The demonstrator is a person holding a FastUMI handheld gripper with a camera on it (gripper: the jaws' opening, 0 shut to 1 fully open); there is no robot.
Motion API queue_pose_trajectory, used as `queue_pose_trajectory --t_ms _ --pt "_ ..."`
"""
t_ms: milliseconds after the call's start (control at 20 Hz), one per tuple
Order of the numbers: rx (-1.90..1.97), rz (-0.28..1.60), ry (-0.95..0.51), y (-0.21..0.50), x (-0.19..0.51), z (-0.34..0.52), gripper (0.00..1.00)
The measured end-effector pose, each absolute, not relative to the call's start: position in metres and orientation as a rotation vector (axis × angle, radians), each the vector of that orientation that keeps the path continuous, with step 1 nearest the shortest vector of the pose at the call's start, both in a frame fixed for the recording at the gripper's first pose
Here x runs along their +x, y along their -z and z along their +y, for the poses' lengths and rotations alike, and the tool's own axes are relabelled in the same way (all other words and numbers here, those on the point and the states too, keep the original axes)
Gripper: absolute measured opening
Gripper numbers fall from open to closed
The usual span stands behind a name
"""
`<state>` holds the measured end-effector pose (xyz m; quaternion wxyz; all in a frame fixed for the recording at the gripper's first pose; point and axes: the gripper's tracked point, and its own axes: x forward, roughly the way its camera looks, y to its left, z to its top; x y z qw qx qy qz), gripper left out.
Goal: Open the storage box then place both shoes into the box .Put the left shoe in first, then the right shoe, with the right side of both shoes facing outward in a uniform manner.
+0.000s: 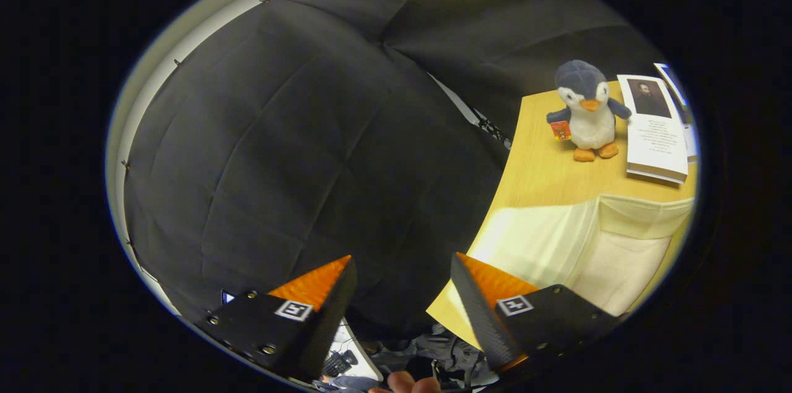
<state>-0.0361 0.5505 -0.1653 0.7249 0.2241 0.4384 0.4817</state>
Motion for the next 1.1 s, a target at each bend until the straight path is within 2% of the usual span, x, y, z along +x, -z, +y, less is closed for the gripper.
queue_pose_trajectory --t_ms 50,750,1100 --pt "0.484 0.961 -1.051 0.167 -0.035 0.544 0.97" --pt "0.387 0.793 -0.855 0.156 -0.001 0.382 0.97" --pt "0.295 0.719 -0.65 0.181 0.012 0.278 0.96"
